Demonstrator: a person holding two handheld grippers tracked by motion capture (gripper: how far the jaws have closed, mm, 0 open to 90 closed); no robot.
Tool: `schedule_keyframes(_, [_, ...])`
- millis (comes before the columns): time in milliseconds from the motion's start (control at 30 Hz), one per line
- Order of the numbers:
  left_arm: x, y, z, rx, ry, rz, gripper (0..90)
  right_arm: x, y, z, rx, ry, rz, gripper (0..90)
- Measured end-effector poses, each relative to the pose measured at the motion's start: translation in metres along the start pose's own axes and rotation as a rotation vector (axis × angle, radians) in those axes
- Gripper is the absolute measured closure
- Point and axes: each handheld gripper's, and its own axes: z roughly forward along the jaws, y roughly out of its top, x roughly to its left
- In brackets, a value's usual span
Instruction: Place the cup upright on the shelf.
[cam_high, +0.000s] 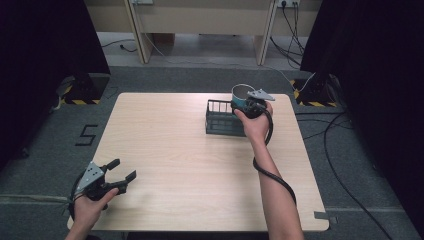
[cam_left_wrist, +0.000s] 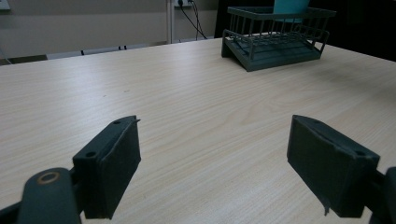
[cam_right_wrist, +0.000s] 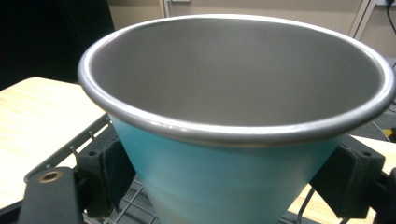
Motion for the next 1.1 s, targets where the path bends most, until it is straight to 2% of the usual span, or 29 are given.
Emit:
schedule_keyframes(733, [0.000, 0.000, 0.000, 0.000, -0.001, -0.003, 16.7, 0.006, -0.015, 0.015, 0.069, 0.001, 0.003, 17.9])
schedule_keyframes(1100, [0.000, 0.000, 0.000, -0.001, -0.001, -0.003, 16.7, 0.006, -0.018, 0.017, 0.083, -0.010, -0.007, 17.9])
